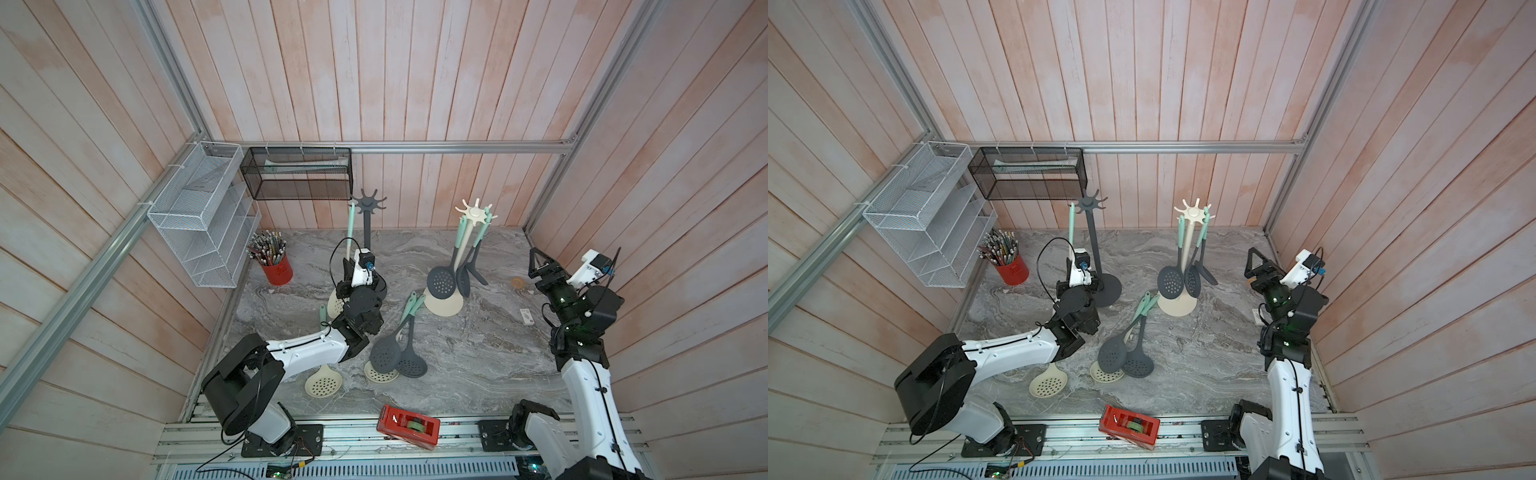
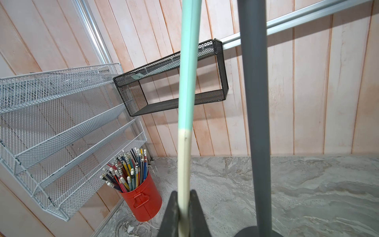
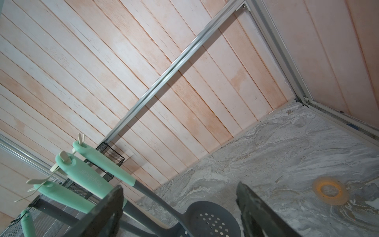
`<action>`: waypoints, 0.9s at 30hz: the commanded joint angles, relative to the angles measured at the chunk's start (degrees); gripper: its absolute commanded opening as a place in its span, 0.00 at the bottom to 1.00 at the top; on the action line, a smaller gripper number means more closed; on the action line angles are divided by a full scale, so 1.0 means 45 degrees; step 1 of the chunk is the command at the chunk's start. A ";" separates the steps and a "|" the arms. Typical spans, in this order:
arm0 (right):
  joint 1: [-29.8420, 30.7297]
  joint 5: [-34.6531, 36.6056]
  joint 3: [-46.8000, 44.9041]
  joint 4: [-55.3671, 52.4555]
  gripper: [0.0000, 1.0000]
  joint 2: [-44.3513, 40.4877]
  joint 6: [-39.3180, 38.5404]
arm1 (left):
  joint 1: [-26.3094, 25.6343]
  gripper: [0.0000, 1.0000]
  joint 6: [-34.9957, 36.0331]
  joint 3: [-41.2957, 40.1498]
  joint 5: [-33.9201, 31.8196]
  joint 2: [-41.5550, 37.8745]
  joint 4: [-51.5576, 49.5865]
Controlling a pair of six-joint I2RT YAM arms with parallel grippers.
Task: Hang the skimmer on the kitchen utensil rack
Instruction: Hang the skimmer on the rack.
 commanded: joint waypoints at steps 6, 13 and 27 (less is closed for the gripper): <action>-0.0069 -0.0229 -0.0102 0.0514 0.87 -0.0008 0.0113 | -0.0052 0.01 -0.0684 0.0418 0.0326 0.0195 -0.0748; -0.0063 -0.0261 -0.0150 0.0588 0.87 0.0040 0.0153 | -0.0048 0.28 -0.1406 0.0575 0.0454 0.0025 -0.1716; -0.0076 -0.0432 -0.0307 0.0687 0.87 0.0108 0.0293 | -0.0121 0.74 -0.4356 0.0594 0.0669 -0.1648 -0.5779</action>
